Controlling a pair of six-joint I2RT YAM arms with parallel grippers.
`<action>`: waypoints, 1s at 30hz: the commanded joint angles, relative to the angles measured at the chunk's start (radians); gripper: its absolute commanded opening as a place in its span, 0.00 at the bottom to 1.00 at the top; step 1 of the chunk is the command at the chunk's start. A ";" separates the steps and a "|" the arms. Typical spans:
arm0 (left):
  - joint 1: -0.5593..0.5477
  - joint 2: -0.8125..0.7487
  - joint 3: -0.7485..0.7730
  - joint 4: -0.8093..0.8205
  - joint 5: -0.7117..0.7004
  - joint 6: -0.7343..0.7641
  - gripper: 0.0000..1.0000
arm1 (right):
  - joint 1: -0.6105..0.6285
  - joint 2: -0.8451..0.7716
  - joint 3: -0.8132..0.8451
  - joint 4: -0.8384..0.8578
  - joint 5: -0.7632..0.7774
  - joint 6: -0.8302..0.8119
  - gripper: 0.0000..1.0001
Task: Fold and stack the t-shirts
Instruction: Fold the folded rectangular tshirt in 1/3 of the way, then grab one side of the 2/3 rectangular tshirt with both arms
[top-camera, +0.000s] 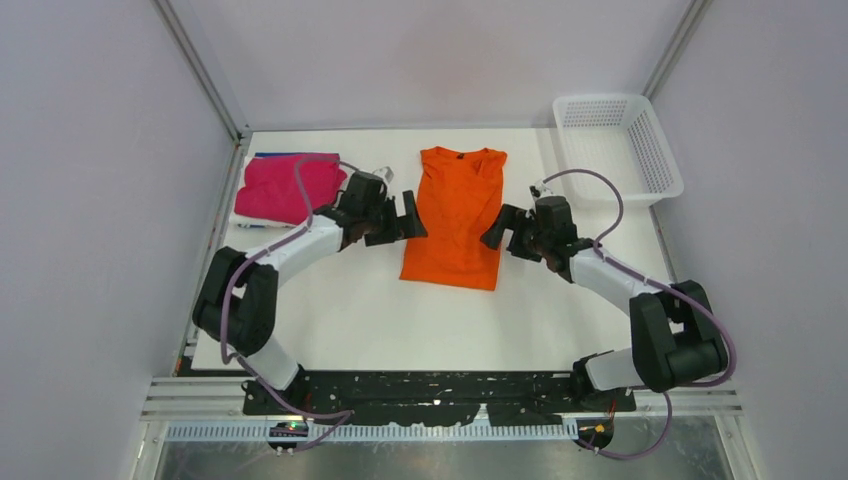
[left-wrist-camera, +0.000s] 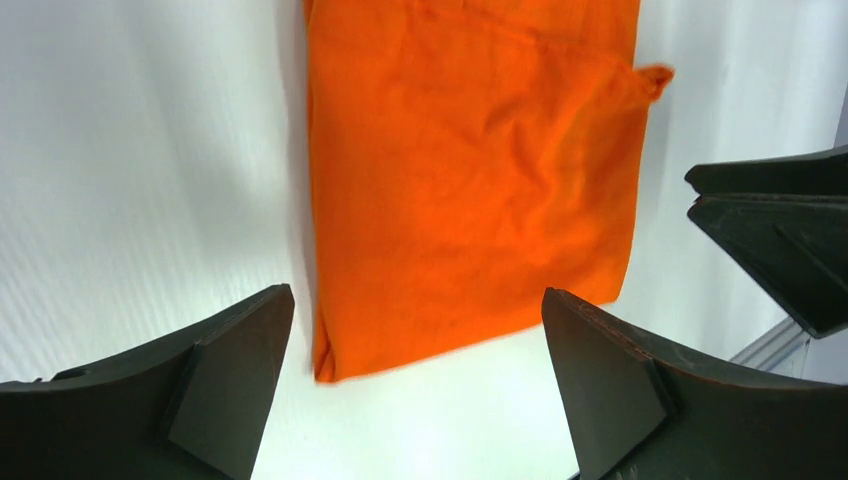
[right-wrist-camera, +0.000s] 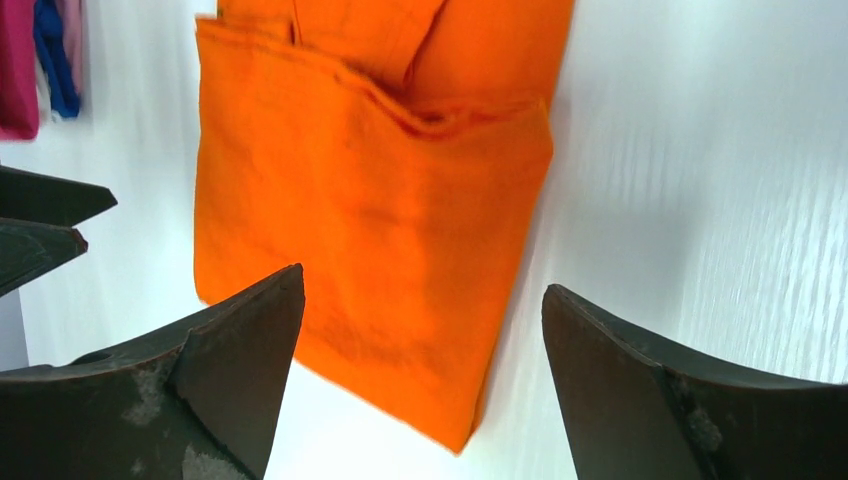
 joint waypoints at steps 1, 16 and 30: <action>-0.002 -0.123 -0.162 0.033 0.032 -0.027 1.00 | 0.031 -0.118 -0.091 -0.012 -0.027 0.014 0.95; -0.035 -0.094 -0.309 0.117 0.062 -0.100 0.69 | 0.173 -0.186 -0.229 -0.052 0.028 0.013 0.91; -0.065 -0.002 -0.260 0.066 0.016 -0.093 0.39 | 0.220 -0.087 -0.209 -0.034 0.088 0.006 0.55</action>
